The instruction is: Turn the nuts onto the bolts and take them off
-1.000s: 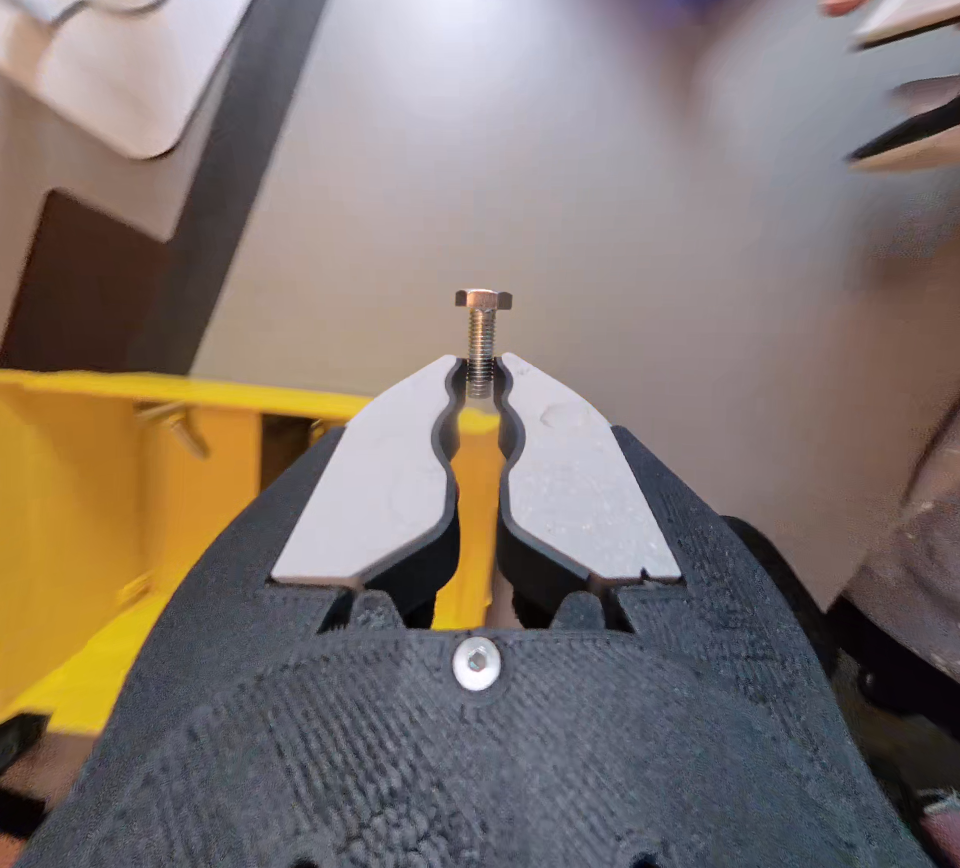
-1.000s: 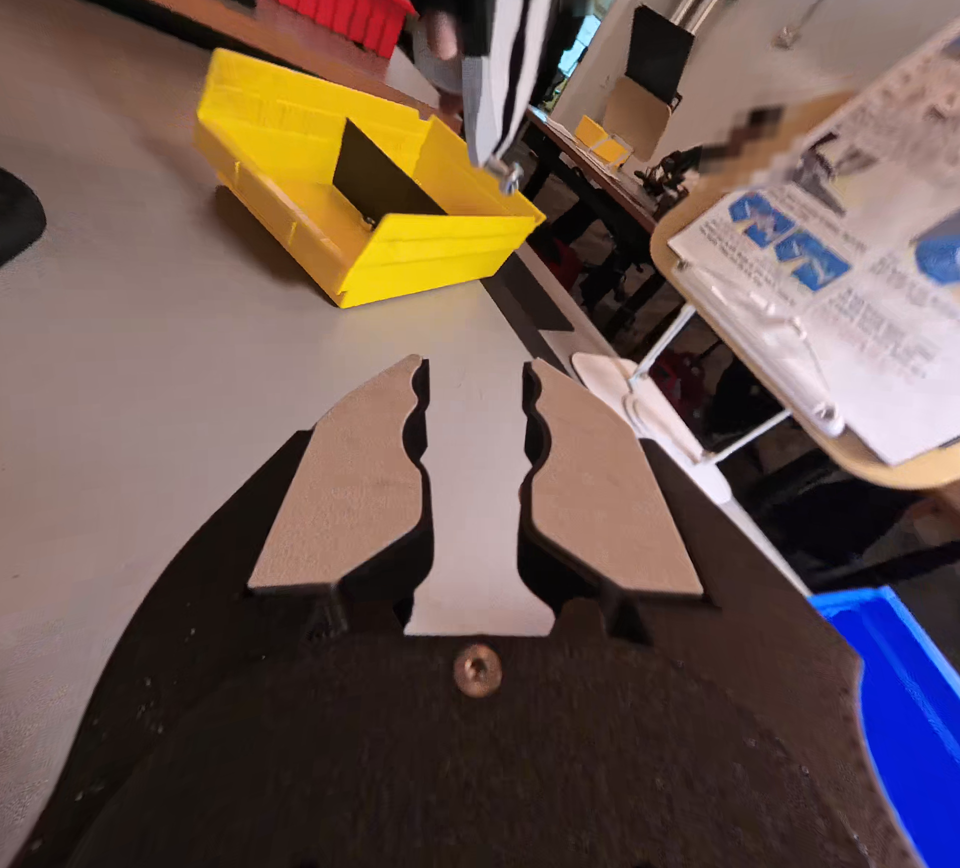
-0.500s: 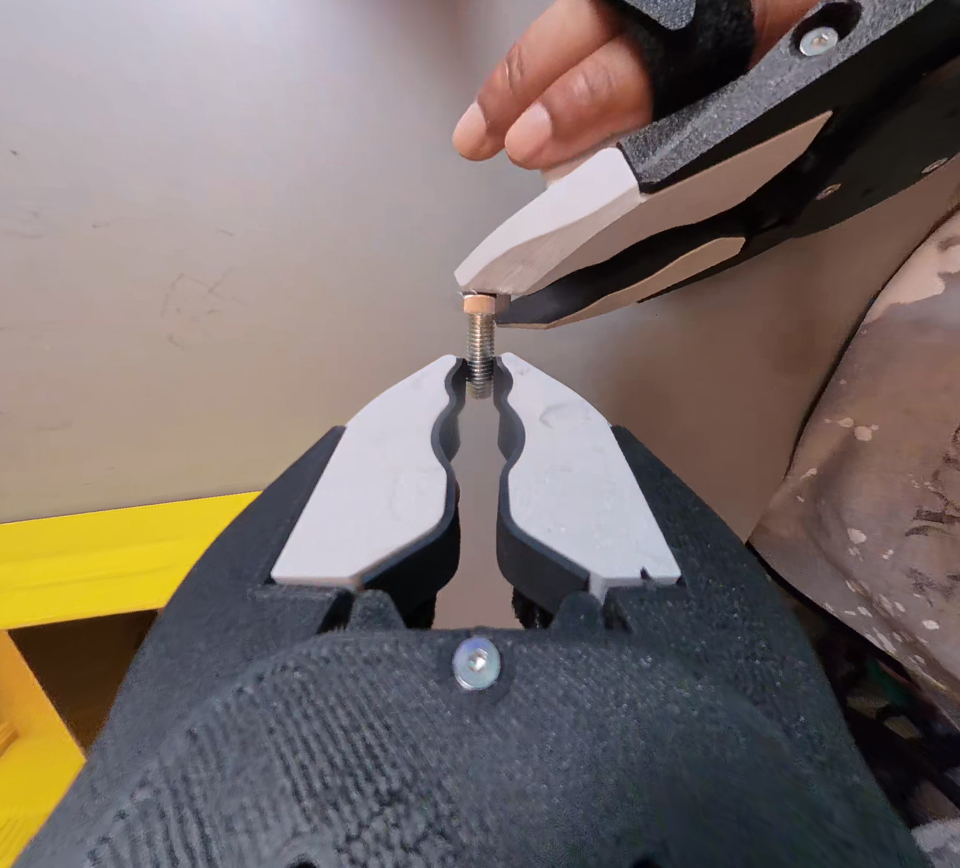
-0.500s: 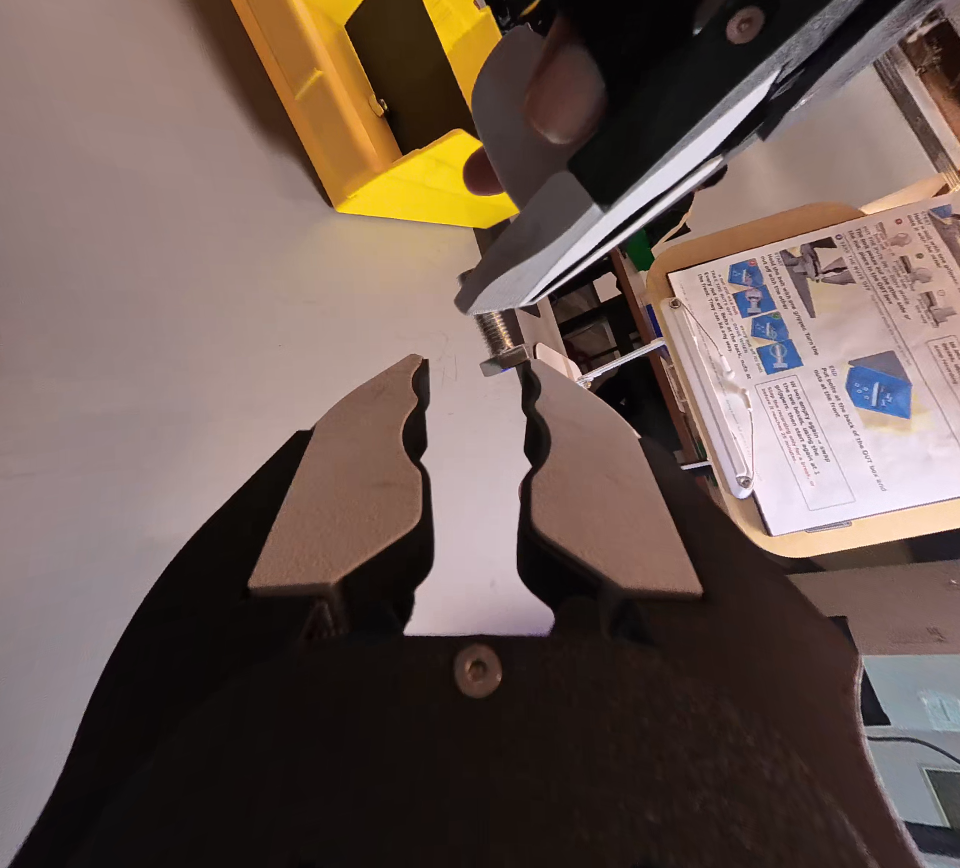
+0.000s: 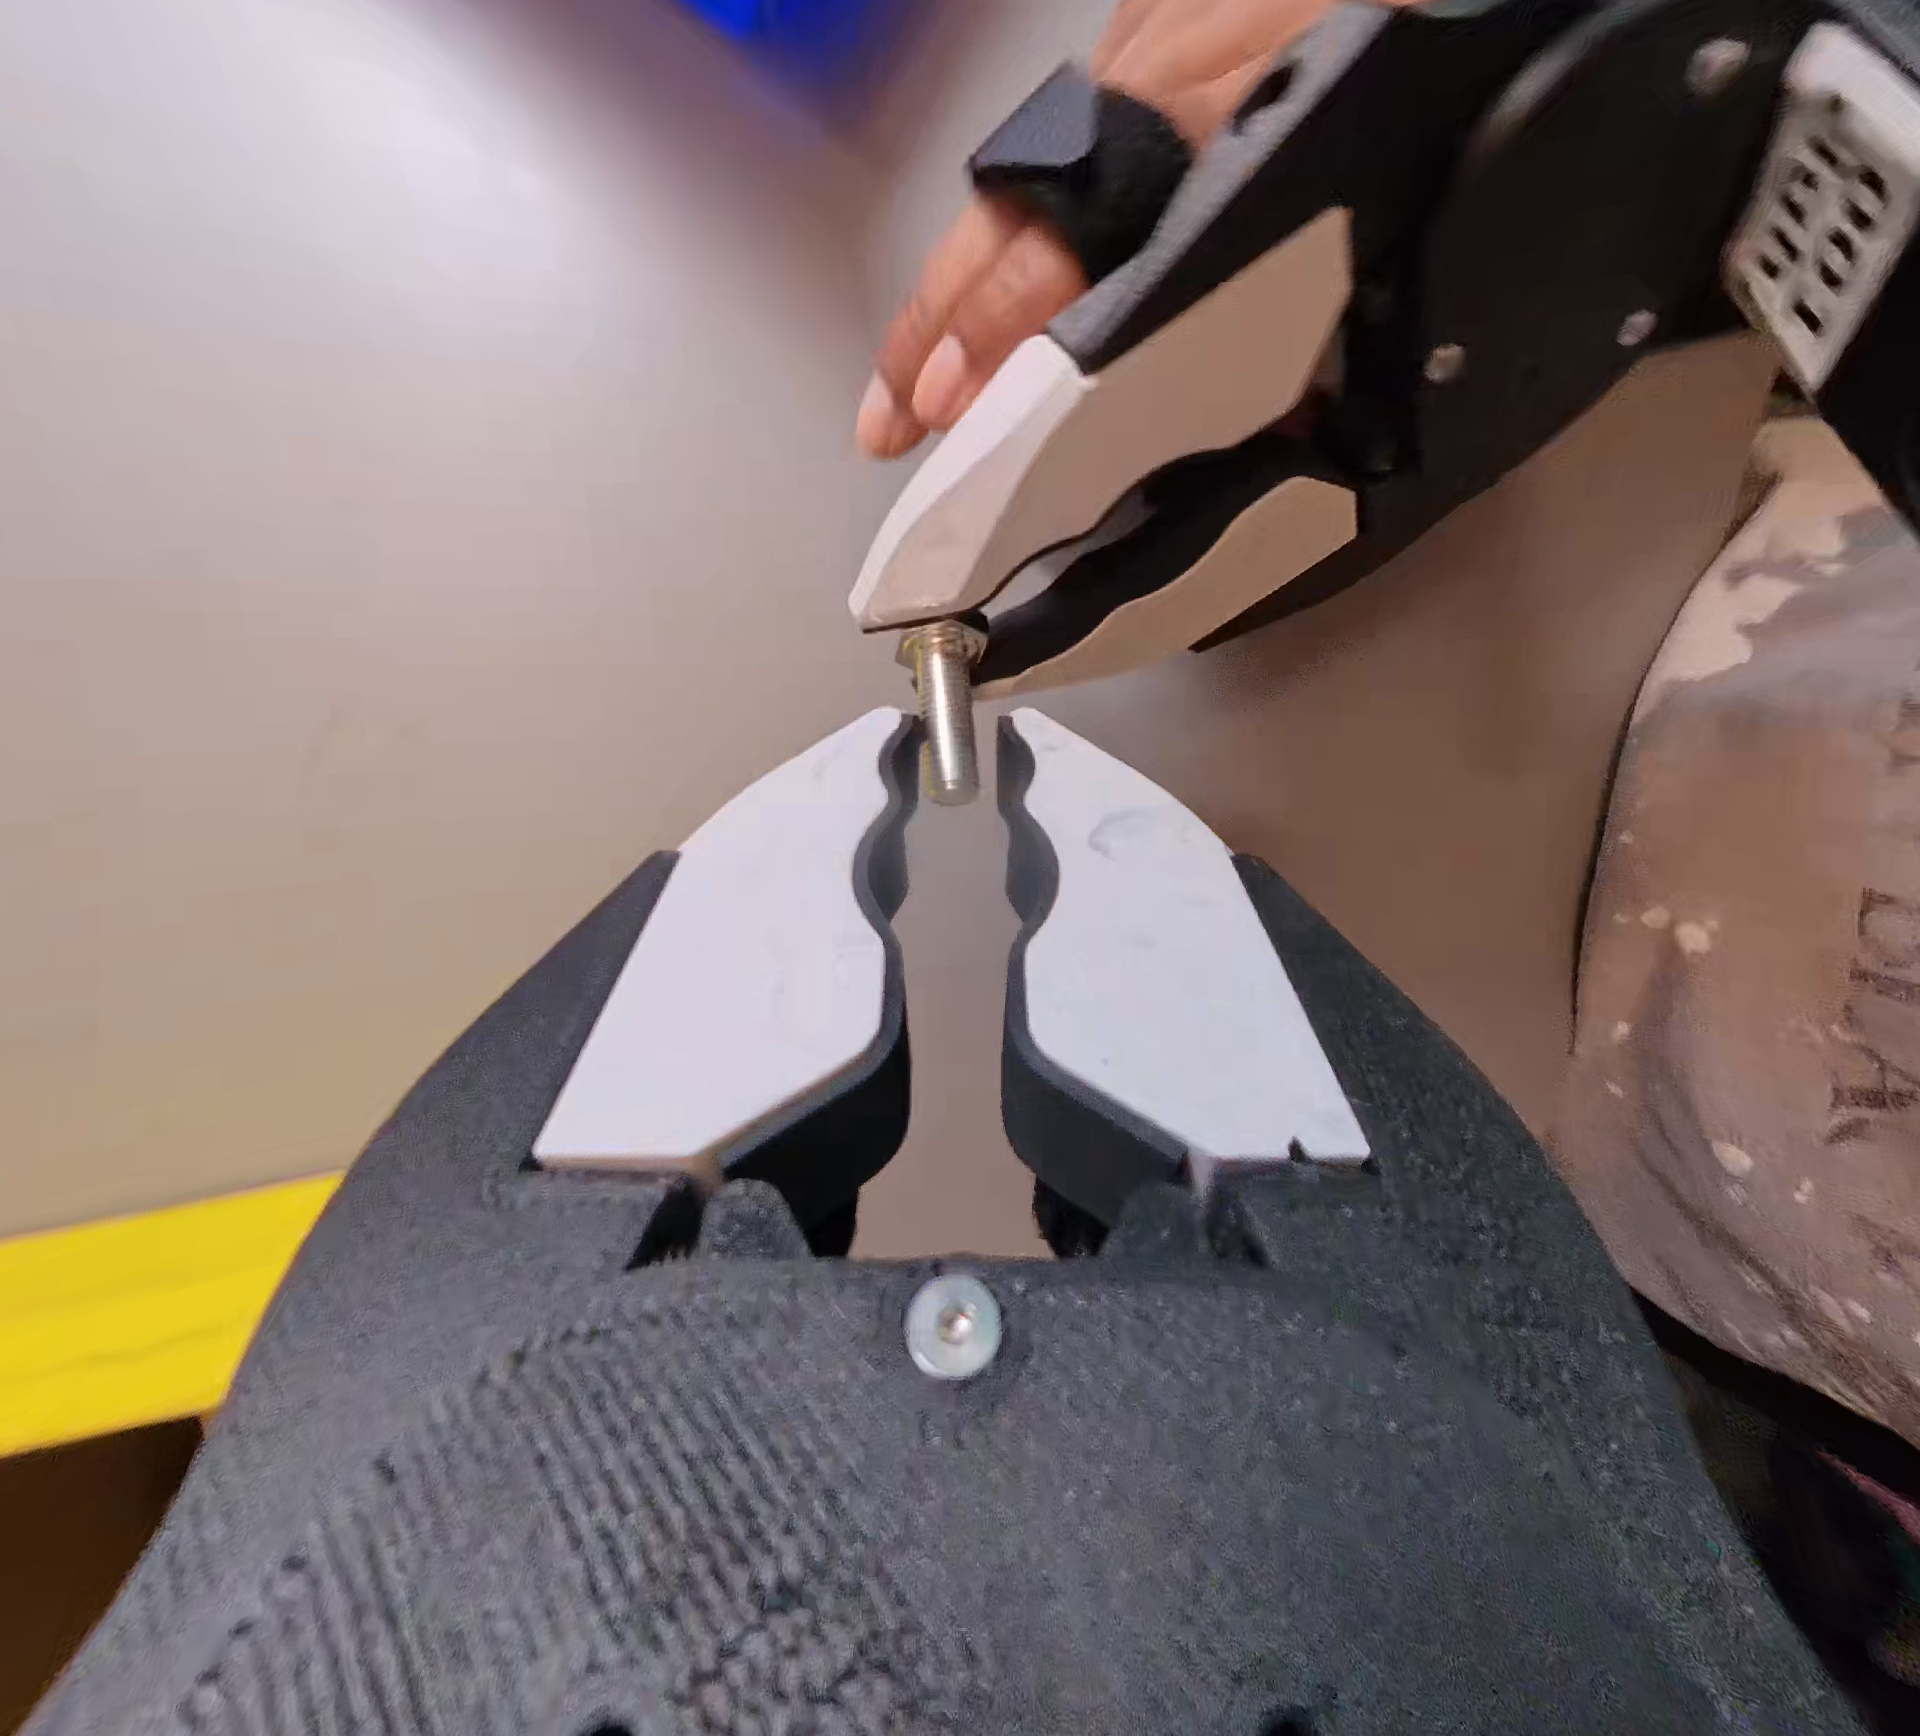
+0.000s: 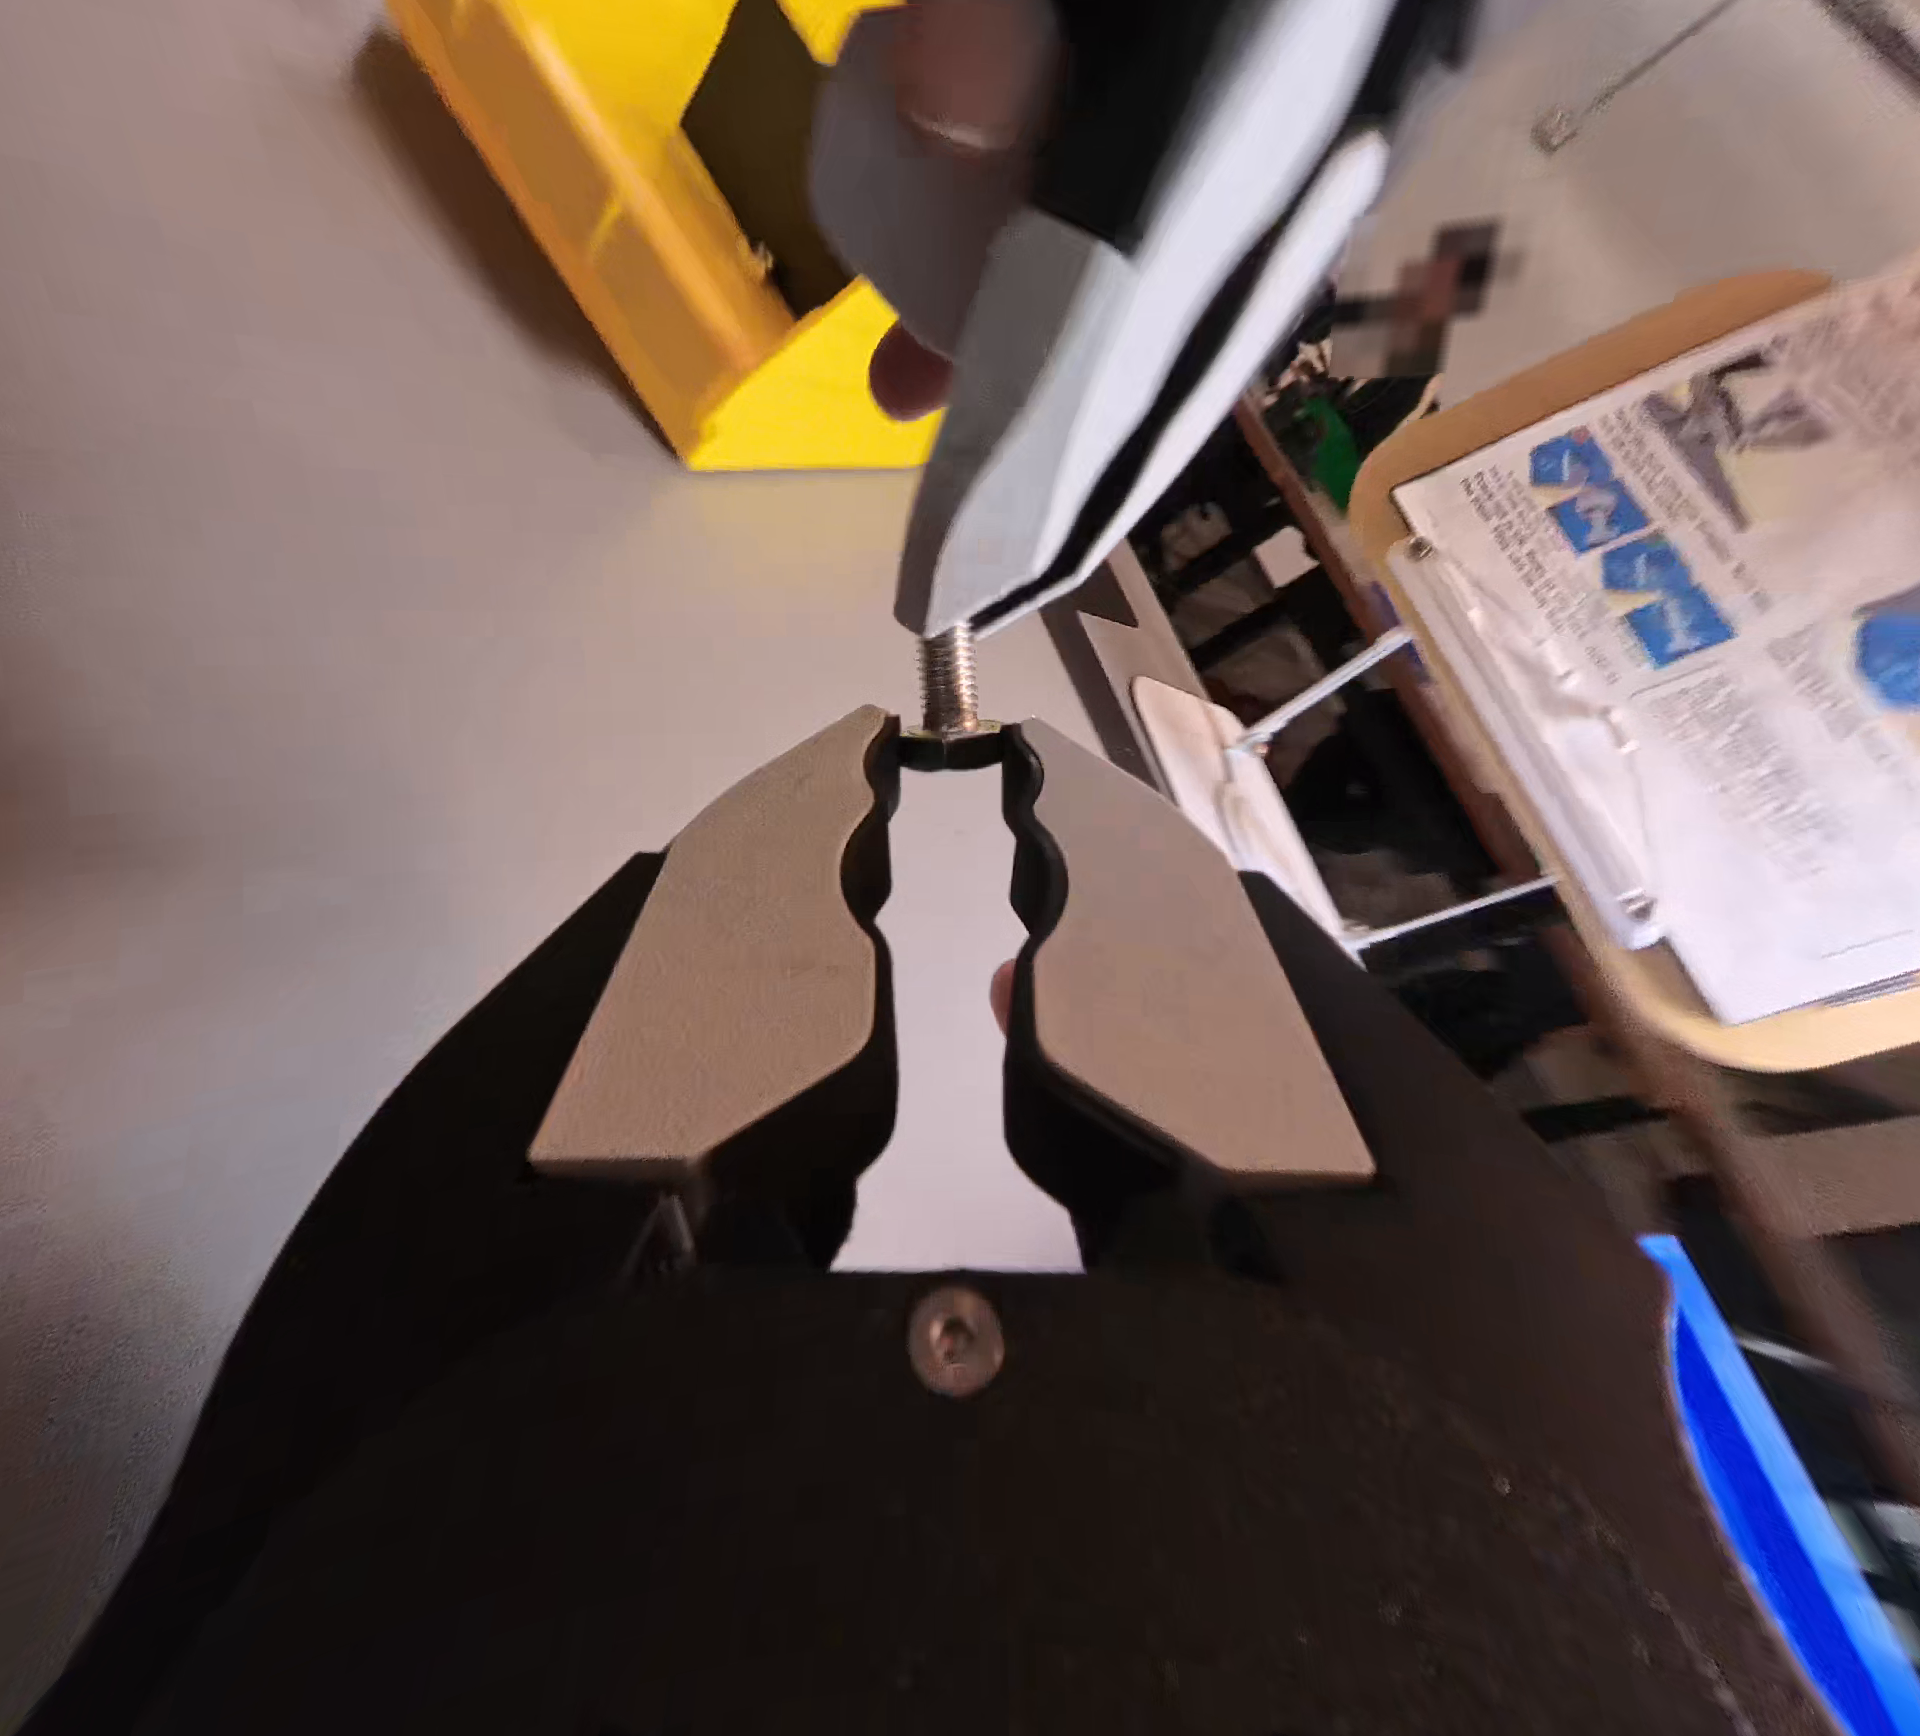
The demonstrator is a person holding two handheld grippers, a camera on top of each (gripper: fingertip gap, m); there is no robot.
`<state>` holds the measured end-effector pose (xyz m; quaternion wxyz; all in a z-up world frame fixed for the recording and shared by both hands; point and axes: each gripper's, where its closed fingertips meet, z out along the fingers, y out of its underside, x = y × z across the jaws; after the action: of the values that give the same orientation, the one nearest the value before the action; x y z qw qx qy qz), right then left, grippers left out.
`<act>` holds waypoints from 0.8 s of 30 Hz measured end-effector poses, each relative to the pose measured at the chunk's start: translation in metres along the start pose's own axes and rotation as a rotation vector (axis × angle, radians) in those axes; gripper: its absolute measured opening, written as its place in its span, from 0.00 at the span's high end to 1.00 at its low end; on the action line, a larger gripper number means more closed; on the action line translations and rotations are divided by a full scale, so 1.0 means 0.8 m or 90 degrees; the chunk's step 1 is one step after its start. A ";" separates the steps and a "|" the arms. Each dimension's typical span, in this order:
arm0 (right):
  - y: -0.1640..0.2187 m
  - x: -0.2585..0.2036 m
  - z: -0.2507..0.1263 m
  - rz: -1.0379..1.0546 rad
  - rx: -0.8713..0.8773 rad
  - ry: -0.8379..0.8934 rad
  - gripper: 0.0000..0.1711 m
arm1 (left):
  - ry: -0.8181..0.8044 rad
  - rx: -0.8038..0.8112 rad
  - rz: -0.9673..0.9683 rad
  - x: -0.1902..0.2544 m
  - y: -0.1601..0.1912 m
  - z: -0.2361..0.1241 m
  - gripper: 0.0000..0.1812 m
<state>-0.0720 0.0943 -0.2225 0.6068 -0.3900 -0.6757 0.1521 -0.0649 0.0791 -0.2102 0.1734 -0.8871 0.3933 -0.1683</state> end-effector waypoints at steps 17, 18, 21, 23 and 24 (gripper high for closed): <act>-0.049 0.066 -0.061 0.555 0.335 -0.199 0.89 | 0.098 0.499 0.137 0.042 -0.088 -0.050 0.86; -0.048 0.064 -0.060 0.556 0.335 -0.204 0.89 | 0.097 0.499 0.141 0.042 -0.086 -0.049 0.86; -0.049 0.058 -0.060 0.563 0.340 -0.222 0.89 | 0.104 0.500 0.148 0.044 -0.080 -0.048 0.86; -0.049 0.052 -0.060 0.557 0.340 -0.227 0.89 | 0.101 0.501 0.152 0.043 -0.078 -0.047 0.87; -0.049 0.050 -0.060 0.555 0.340 -0.230 0.89 | 0.097 0.499 0.151 0.042 -0.077 -0.045 0.87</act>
<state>-0.0390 0.0843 -0.1574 0.4399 -0.4337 -0.4825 0.6209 -0.0199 0.0867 -0.1456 0.4870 -0.6873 0.4108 -0.3490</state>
